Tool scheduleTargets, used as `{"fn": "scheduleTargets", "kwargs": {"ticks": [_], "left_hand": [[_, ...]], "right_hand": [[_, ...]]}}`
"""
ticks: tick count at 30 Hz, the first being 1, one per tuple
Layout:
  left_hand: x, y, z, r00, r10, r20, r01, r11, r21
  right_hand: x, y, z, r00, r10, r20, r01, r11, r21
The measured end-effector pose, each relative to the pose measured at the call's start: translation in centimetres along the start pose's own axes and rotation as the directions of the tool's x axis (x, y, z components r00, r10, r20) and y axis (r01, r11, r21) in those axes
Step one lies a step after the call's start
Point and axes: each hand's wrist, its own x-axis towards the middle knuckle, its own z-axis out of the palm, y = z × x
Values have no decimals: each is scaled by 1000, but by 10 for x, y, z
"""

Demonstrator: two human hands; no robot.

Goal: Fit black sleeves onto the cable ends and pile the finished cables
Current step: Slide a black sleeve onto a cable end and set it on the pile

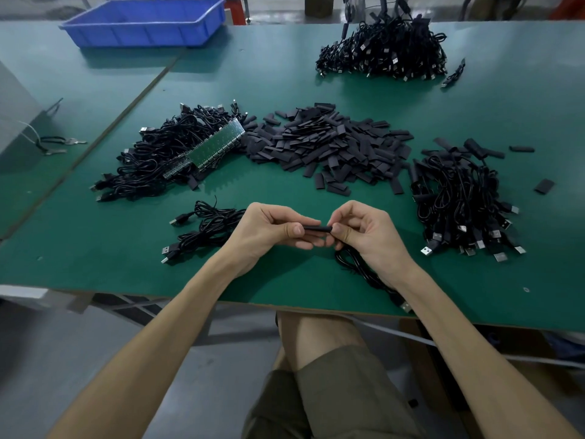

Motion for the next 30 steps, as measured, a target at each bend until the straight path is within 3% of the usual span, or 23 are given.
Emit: {"fn": "scheduleTargets", "kwargs": {"ticks": [6,9,15,19,23,26,30], "left_hand": [[4,1,7,990,31,-140,-21,997,76],[8,-1,18,973,22,-229,61,936,348],[17,-6,68,993,-17,-115,89,754,651],[29,-3,81,984,-68,-164,162,726,668],[40,11,81,977,-136,-167,208,795,570],[60,39,78,977,-76,-199,166,859,484],[96,72,102,997,-25,-75,55,898,437]], "right_hand": [[0,-1,0,991,-19,-131,29,997,71],[-1,-3,-2,967,-39,-253,77,987,143],[-5,-9,-5,938,-7,-346,91,970,227],[-5,-12,-4,931,22,-365,74,966,247],[-5,-14,-6,926,70,-371,77,927,368],[-1,-12,-8,896,133,-424,101,868,486],[4,-11,-4,886,158,-435,51,901,431]]}}
